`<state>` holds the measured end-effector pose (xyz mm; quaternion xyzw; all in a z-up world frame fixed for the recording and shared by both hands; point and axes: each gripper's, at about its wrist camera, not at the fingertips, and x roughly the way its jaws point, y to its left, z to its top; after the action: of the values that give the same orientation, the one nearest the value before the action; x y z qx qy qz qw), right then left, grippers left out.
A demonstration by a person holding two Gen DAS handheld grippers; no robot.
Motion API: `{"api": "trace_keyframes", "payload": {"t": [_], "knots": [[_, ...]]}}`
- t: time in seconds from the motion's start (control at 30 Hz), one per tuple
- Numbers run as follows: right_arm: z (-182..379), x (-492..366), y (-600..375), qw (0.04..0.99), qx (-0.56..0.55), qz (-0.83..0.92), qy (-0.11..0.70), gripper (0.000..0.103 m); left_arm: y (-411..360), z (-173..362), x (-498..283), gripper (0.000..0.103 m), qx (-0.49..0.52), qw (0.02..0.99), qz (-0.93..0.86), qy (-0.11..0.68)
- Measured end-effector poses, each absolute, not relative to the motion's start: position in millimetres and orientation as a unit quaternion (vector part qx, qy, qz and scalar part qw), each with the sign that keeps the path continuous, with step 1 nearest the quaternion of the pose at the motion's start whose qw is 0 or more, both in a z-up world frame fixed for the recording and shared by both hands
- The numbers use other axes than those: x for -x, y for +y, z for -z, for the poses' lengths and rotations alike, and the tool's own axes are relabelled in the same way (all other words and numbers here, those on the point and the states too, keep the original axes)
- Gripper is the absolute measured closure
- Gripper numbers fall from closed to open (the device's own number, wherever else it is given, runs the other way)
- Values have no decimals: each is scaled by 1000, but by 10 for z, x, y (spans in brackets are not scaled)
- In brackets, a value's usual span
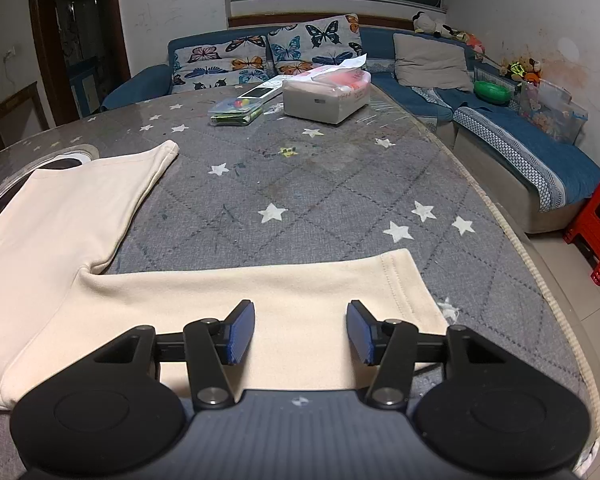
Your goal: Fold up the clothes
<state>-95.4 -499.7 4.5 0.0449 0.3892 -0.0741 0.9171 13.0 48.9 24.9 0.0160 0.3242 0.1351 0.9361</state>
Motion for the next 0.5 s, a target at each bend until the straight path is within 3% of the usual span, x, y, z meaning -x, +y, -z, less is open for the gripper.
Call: {"api": "trace_keyframes", "payload": {"t": [0.17, 0.27, 0.5], "knots": [[-48, 948, -4981, 917, -42, 75, 390, 51, 126, -463, 91, 61, 21, 950, -26, 311], [-49, 954, -4985, 917, -43, 76, 390, 50, -129, -500, 126, 68, 33, 947, 43, 315], [-47, 963, -4998, 918, -46, 75, 388, 50, -426, -383, 175, 70, -18, 943, 87, 321]]}}
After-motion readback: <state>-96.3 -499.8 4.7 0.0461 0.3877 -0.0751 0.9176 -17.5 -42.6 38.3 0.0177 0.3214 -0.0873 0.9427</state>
